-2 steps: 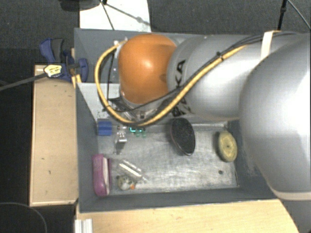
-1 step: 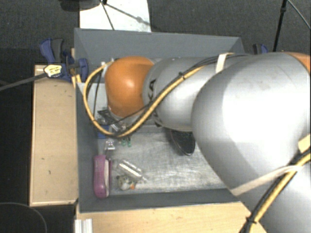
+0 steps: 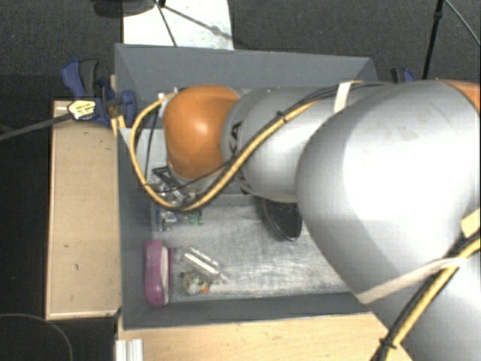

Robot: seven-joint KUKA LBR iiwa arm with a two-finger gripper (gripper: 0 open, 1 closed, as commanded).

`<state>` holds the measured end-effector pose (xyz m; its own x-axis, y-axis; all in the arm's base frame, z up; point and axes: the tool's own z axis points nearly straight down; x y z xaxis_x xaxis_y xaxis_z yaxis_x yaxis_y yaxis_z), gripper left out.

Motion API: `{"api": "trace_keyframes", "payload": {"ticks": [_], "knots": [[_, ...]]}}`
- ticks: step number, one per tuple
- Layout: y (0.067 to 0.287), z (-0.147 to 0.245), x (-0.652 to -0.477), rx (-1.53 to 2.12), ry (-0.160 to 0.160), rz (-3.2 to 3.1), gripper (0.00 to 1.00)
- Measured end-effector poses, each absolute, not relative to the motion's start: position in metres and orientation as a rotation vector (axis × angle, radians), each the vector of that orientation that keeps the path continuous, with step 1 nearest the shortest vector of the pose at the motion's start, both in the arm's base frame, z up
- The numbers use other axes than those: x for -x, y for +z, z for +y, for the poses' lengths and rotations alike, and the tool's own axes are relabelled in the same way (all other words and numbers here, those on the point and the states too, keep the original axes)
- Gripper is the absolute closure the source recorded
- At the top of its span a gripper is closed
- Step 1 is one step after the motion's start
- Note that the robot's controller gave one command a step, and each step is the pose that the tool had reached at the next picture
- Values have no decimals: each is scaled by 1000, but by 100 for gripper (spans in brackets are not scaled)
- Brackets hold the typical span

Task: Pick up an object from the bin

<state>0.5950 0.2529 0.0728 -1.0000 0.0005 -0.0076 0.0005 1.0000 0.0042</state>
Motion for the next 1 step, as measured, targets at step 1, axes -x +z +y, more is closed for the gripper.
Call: {"api": "trace_keyframes", "payload": {"ticks": [1], "knots": [[268, 254, -585, -39, 9, 3130, 100]]}}
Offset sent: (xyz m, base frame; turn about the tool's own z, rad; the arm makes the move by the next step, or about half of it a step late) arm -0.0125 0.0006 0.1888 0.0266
